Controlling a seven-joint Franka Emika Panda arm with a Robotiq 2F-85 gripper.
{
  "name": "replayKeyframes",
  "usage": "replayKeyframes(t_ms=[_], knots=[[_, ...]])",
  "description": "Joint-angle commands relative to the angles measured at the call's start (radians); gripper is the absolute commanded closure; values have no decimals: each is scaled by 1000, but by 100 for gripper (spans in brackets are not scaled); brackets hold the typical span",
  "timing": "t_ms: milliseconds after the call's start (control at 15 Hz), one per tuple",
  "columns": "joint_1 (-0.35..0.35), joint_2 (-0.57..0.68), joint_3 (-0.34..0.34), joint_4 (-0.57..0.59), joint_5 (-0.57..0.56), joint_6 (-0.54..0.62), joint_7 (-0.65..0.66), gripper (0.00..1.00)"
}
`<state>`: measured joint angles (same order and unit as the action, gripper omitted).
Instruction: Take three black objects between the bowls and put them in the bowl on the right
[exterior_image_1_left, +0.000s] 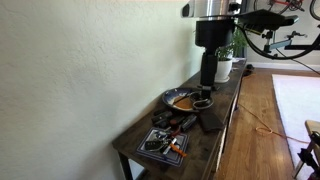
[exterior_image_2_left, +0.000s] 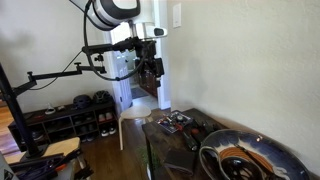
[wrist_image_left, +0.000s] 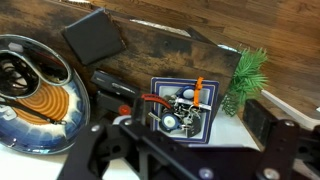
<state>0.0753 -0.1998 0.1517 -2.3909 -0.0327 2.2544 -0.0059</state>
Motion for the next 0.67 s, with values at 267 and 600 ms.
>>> replayKeyframes(t_ms=[267,600], knots=[[10,69,-25,17,-4,26,-48,0],[-1,185,-50,63,-39,27,-151,0]])
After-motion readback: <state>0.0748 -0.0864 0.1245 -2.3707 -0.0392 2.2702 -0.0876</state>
